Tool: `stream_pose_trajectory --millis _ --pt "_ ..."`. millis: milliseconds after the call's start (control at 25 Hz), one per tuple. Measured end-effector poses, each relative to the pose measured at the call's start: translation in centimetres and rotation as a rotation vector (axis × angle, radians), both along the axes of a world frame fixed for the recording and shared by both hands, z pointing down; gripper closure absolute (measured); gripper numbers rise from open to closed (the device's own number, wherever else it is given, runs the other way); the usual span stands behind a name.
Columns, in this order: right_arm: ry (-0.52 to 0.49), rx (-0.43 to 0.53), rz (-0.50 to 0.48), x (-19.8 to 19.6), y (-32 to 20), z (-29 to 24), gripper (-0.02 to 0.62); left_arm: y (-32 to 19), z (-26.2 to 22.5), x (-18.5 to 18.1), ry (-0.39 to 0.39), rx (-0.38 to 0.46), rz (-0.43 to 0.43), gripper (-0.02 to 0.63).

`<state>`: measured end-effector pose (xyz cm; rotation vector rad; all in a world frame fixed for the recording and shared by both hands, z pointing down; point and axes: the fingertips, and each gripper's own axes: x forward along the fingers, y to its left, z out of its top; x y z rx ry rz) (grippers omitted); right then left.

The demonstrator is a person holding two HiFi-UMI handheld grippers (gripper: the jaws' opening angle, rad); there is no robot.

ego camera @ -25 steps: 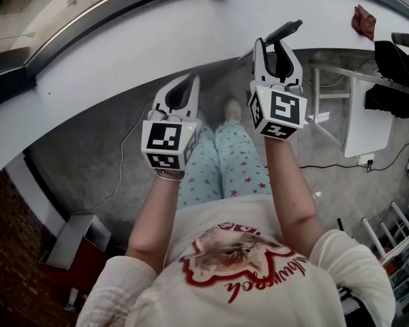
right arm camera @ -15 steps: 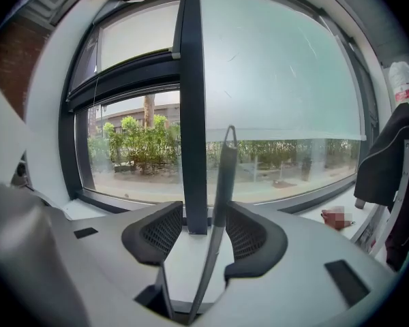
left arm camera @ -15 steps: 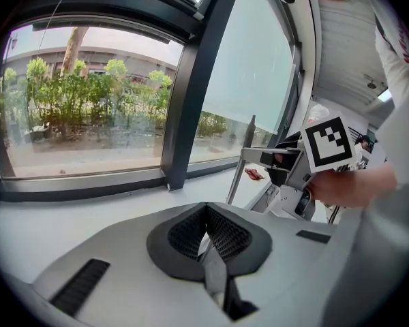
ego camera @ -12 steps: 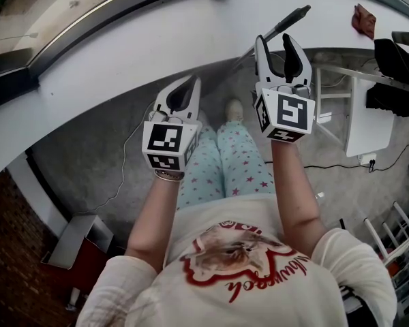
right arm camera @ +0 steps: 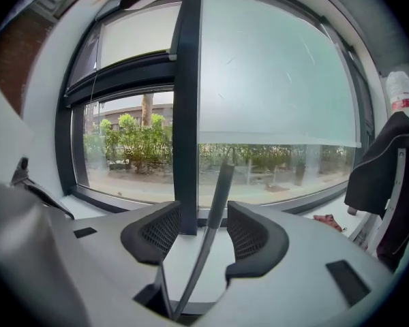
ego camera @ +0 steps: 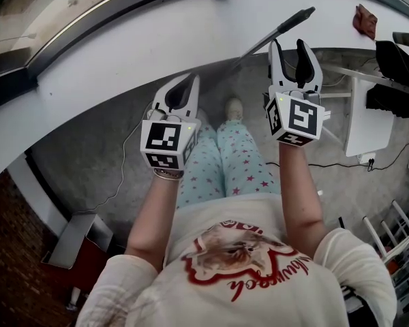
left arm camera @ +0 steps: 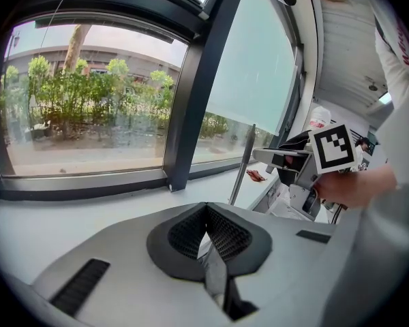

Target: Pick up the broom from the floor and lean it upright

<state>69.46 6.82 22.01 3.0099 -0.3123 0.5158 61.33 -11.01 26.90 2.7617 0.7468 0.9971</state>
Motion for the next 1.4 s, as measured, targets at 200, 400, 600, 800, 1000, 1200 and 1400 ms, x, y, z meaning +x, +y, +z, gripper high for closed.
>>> stream_pose_trajectory --millis 200,400,600,800,1000,1200,1400 --pt "0.039 0.061 -0.021 -1.1 -1.3 -1.6 0.571 0.9 -1.3 1.1 0.033 -0.022 0.017 0.586" --pt "0.058 0.077 -0.076 -3.7 -2.7 -4.1 0.571 2.5 -4.1 0.6 0.075 -0.051 0.092 0.586" --pt "0.101 0.092 -0.066 -6.4 -2.9 -9.4 0.571 4.1 -8.1 0.1 0.131 -0.094 0.161 0.586" --pt "0.162 0.129 -0.111 -8.7 -3.4 -13.7 0.571 5.8 -12.7 -1.1 0.203 -0.122 0.187 0.586" --pt "0.179 0.165 -0.192 -11.3 -3.5 -16.1 0.571 7.6 -16.3 -4.0 0.259 -0.127 0.152 0.586" --pt "0.261 0.21 -0.358 -15.9 -0.8 -19.6 0.571 10.6 -20.0 -8.5 0.364 -0.096 -0.001 0.586" --pt "0.296 0.224 -0.54 -23.5 3.8 -23.3 0.571 15.9 -22.7 -16.2 0.399 -0.112 -0.153 0.586"
